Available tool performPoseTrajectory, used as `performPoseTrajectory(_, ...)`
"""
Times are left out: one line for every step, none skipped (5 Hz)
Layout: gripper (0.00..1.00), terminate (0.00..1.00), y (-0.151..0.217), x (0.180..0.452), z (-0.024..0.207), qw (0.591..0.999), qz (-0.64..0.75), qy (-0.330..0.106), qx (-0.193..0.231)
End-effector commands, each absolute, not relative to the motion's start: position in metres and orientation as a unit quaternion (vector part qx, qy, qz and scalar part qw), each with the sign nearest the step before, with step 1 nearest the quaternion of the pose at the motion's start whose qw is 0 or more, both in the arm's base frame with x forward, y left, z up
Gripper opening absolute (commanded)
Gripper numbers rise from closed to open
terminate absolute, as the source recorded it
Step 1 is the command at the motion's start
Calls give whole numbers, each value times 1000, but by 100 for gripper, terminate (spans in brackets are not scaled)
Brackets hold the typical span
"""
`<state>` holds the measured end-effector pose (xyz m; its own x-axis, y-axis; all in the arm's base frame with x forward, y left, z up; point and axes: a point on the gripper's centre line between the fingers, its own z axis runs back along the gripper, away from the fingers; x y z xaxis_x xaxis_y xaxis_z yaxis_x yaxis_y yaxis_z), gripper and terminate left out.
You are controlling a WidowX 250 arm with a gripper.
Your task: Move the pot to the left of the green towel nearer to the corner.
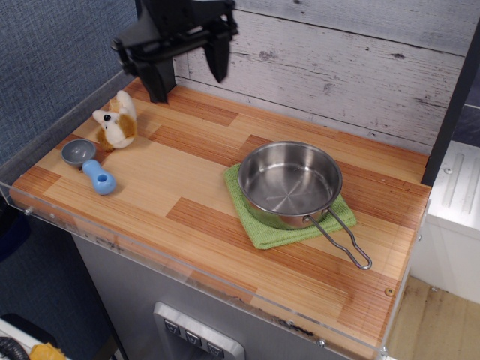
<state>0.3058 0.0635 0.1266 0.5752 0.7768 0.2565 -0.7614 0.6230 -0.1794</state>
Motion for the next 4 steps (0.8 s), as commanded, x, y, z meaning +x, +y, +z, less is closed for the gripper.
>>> performPoseTrajectory(100, 0, 29, 282, 132, 898, 416, -143, -28)
performPoseTrajectory(100, 0, 27, 270, 114, 911, 389, -138, -6)
performPoseTrajectory(100, 0, 29, 266, 99, 920, 370, -128, 8)
performPoseTrajectory(100, 0, 33, 269, 83, 927, 351, -128, 10)
